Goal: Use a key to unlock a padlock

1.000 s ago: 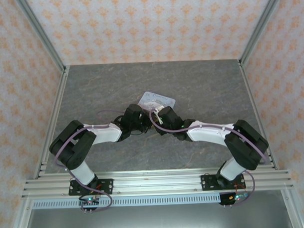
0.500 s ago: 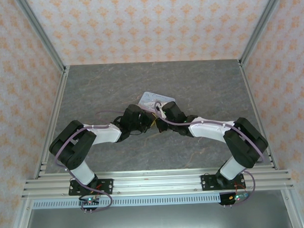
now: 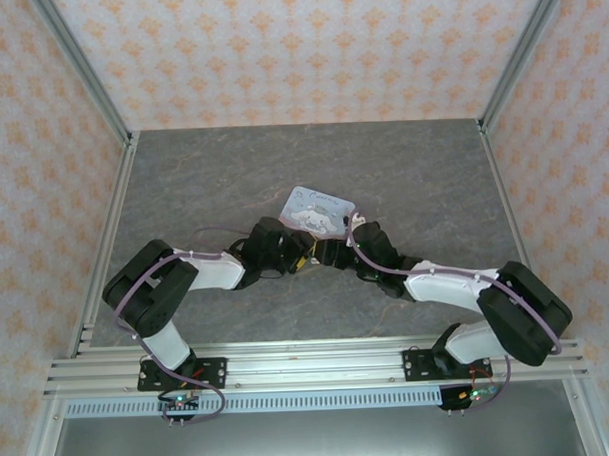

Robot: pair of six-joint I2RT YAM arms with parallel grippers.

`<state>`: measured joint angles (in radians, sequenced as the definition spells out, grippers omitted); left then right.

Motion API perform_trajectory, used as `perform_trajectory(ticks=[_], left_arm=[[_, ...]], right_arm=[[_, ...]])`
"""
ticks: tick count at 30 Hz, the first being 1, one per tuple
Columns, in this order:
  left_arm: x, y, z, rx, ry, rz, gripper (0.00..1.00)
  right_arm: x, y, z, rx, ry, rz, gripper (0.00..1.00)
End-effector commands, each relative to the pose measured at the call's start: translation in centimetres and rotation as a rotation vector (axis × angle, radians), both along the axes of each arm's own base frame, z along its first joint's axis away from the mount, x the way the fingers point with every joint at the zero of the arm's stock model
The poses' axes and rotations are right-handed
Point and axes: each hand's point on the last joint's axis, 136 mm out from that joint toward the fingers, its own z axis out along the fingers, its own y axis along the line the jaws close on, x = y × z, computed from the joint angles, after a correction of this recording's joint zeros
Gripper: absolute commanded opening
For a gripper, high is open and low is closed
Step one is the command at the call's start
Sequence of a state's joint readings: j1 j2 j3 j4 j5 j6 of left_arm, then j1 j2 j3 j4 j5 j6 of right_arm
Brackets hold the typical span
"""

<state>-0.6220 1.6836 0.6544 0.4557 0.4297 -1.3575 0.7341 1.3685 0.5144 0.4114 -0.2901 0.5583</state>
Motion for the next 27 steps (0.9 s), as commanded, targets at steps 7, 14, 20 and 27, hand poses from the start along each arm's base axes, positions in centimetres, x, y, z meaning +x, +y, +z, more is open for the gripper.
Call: perform_trajectory(ticks=[7,14,20,27], left_arm=[[-0.8,2.9,3.8,0.116,-0.093,0.001,0.74],[1.5,5.6,6.8,0.250,-0.138,0.004,0.78],[3.6,6.3,8.8,0.356,-0.166,-0.031,0.79],[6.9,8.9,9.4,0.576,-0.173,-0.089,0.79]], right_arm=[[1.4,0.8,-0.4,0.141,0.050,-0.107,0.59],[5.6,-1.0,-0.5,0.069,0.022,-0.178,0.59],[9.5,-3.5,1.2,0.101,0.000,-0.206,0.58],[7.3,-3.0,-0.2,0.122,0.040,-0.114,0.53]])
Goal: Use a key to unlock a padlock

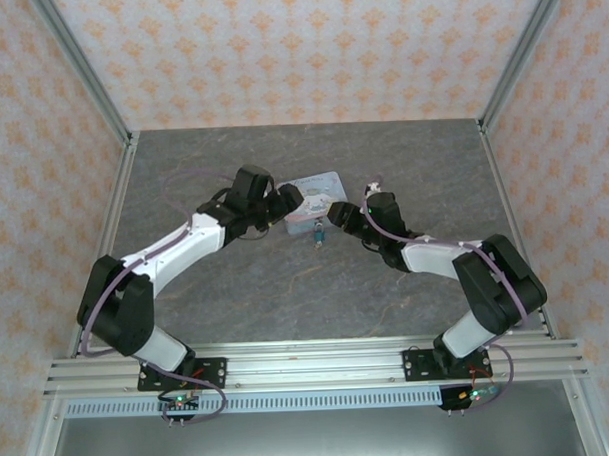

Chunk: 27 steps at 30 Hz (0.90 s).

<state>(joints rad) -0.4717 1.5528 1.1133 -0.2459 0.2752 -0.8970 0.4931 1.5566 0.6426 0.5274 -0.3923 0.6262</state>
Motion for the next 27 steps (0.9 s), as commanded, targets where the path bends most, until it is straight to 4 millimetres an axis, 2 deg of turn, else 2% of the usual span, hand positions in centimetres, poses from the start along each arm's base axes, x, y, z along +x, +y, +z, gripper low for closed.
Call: perform_trajectory(ticks=[1,4,9,20,24,27], left_arm=[[0.5,3.0,-1.5,0.232,0.038,-0.033,0.79],[1.5,3.5,-2.1,0.309,0.057,-0.068,0.79],[2.4,3.8,-3.6,0.331,0.100,-0.096,0.79],[3.0,3.7,-5.8,0.330,0.143,-0.110,0.78],[3.1,3.5,-6.0,0.322,0.144,-0.112,0.78],[3.2,3.4,-6.0,0.312,0.145,-0.108,0.78]], right_arm=[[-1.7,0.8,-1.5,0.013,0.019,0.075,0.52],[-2.1,1.4,-2.9,0.006,0.034,0.107,0.52],[-2.1,2.3,-4.8,-0.034,0.056,0.148,0.52],[-2.2,4.9,-7.1,-0.080,0.089,0.219,0.50],[-2.2,5.2,-7.9,-0.105,0.102,0.227,0.46],[-2.3,5.0,-8.4,-0.123,0.110,0.219,0.37]])
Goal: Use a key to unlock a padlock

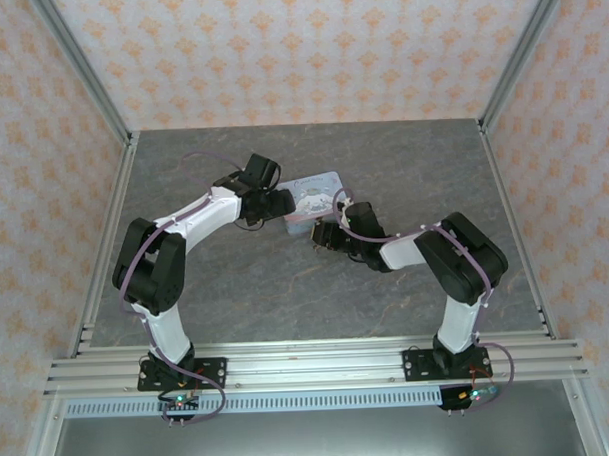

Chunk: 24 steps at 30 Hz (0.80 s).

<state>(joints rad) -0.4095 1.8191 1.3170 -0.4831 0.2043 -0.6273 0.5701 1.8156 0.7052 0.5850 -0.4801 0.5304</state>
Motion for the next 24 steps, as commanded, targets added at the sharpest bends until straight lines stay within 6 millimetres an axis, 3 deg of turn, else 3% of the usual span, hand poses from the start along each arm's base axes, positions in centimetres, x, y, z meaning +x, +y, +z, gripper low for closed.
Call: perform_trajectory(ticks=[1,8,15,22,24], left_arm=[[0.7,0.1,0.8,-0.009,-0.014,-0.001,0.78],[0.7,0.4,0.6,0.014,-0.010,0.003,0.78],[0.7,0.8,-0.7,0.096,0.001,-0.006,0.78],[-0.2,0.1,-1.9,0.224,0.010,-0.063,0.78],[-0.7,0.0,-3.3,0.290,0.036,-0.079,0.77]], right_arm=[[-0.8,0.2,-1.6,-0.040,0.030,0.015,0.32],[-1.2,-1.2,-1.9,-0.077,0.032,-0.026,0.00],[-1.3,-3.1,-2.1,-0.091,0.047,-0.088,0.00],[-1.1,-3.5,-2.1,-0.030,0.078,-0.148,0.00],[-0.9,-3.5,-2.1,-0.005,0.089,-0.172,0.00]])
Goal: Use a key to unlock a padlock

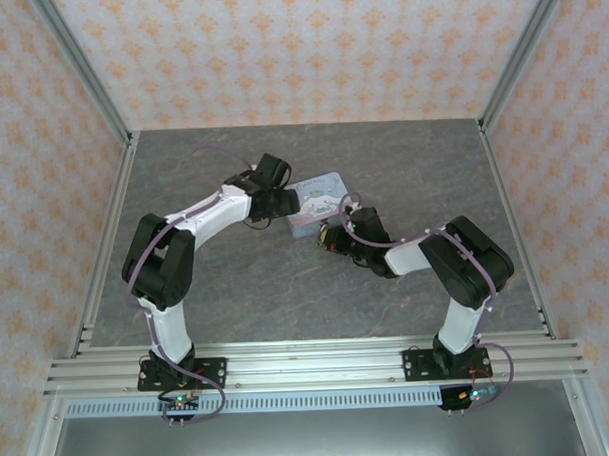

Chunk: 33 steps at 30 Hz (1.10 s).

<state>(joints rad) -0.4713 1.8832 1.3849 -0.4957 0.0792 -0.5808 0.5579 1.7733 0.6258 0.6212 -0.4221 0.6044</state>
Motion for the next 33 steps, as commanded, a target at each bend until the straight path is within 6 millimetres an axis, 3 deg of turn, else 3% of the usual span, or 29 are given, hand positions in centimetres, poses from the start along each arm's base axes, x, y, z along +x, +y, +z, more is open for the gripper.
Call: perform_trajectory(ticks=[1,6,13,22,28,33], left_arm=[[-2.0,1.3,-3.2,0.192,0.090,-0.030,0.77],[-3.4,1.5,-4.7,0.297,0.116,-0.073,0.76],[-4.5,2.2,-6.6,0.360,0.161,-0.084,0.72],[-5.0,2.1,-8.1,0.385,0.212,-0.118,0.67],[-5.3,2.4,-9.1,0.407,0.241,-0.127,0.64],[-5.2,2.1,-9.1,0.398,0.242,-0.132,0.63]], right_arm=[[-0.3,-1.5,-1.5,-0.002,0.061,-0.082,0.00],[0.3,-2.2,-1.6,0.081,0.092,-0.181,0.00],[1.7,-5.1,-1.6,0.193,0.105,-0.347,0.00],[4.8,-5.9,0.0,0.357,0.085,-0.441,0.00],[6.5,-8.7,-0.4,0.333,0.132,-0.474,0.00],[6.9,-9.9,-0.3,0.240,0.187,-0.437,0.00]])
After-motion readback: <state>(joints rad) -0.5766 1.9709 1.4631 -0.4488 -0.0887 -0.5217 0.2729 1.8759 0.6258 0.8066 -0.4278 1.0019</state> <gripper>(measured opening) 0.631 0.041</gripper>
